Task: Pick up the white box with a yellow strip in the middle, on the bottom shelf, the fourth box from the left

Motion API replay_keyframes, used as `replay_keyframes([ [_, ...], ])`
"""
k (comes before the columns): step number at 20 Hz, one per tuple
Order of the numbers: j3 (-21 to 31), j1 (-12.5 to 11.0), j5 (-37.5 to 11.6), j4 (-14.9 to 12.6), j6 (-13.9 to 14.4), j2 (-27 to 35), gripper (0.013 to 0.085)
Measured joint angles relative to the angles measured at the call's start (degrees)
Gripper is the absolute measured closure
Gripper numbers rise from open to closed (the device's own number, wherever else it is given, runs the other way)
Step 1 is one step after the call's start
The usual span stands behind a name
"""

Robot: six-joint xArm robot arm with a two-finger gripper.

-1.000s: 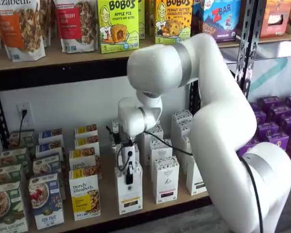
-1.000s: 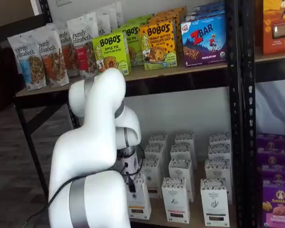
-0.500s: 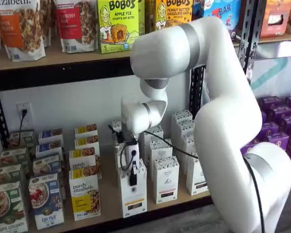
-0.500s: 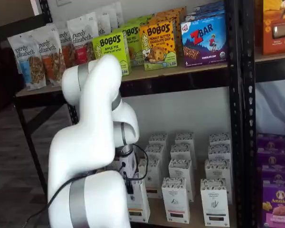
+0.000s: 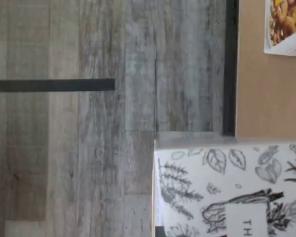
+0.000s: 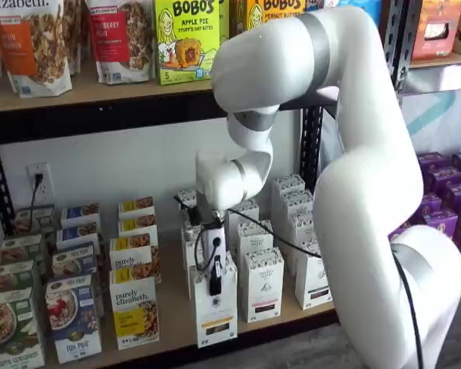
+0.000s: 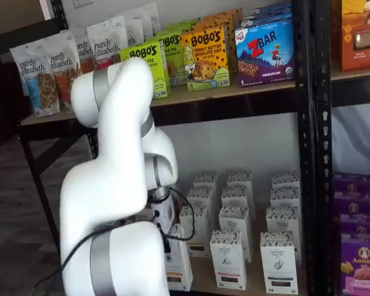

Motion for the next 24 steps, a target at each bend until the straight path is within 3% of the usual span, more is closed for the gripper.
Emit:
replay_keyframes([
  [7, 5.04, 1.65, -0.04, 0.16, 1.47, -4.85, 0.0530],
  [17, 13.94, 5.97, -2.40, -0.66, 6.49, -13.28, 0.0530],
  [24, 19.77, 6.52, -2.66, -1.48, 7.85, -19.96, 0.0530],
])
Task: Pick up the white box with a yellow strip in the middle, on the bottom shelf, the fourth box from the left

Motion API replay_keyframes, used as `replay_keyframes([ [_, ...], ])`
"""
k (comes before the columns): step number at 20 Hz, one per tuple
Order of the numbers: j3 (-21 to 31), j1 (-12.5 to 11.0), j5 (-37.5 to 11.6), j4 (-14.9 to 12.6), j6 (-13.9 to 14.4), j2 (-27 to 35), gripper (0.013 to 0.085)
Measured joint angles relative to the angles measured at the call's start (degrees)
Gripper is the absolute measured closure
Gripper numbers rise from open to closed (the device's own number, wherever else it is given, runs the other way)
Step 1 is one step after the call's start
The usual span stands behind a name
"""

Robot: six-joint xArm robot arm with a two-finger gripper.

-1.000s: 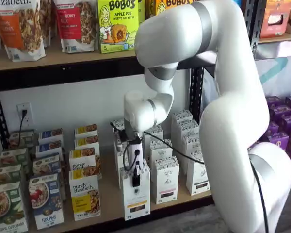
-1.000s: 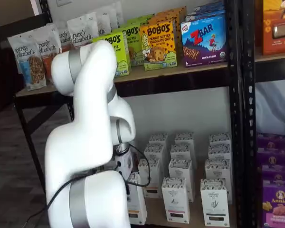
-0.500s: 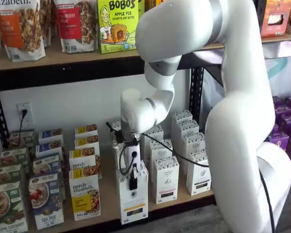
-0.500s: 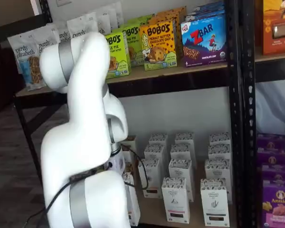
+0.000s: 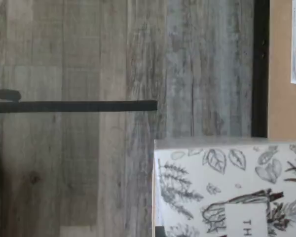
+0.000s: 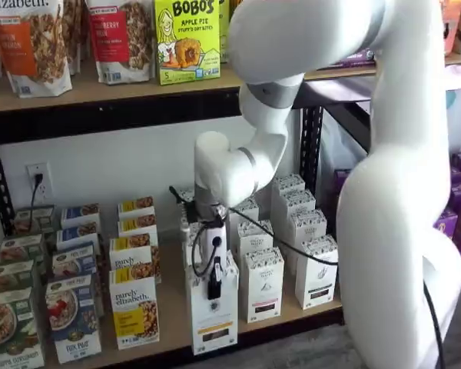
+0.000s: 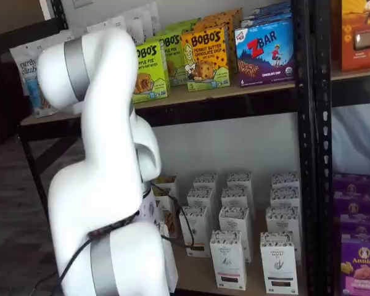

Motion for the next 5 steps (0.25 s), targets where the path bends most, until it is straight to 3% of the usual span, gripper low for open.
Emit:
replay_keyframes([
  [5, 2.46, 0.34, 0.38, 0.47, -0.07, -3.51, 0.0530],
])
